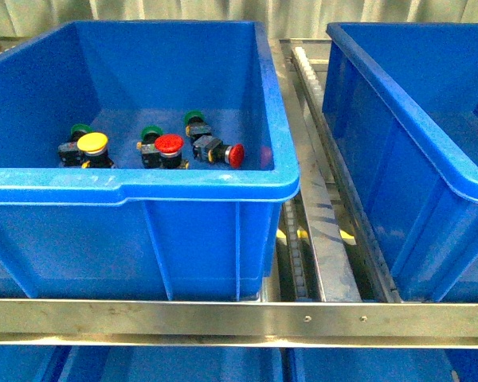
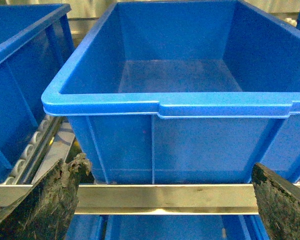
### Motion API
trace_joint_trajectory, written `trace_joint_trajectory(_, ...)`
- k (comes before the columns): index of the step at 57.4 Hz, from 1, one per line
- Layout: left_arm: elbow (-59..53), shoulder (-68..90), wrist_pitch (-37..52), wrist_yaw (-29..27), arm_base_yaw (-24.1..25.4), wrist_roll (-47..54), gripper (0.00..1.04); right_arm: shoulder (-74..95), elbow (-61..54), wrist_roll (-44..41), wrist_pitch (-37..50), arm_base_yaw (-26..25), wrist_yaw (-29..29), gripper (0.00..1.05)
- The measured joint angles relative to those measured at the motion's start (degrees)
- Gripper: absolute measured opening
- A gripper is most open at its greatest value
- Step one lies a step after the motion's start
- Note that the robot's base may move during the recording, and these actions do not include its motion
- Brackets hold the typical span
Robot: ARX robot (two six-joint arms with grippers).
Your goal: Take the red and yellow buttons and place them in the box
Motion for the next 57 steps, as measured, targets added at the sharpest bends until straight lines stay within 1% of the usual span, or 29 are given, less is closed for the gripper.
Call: trace_joint_trajectory(57, 0.0, 0.0, 0.0, 0.0, 0.0, 0.0, 0.97, 0.0, 0.0, 0.0, 0.0, 0.0, 0.02, 0.99)
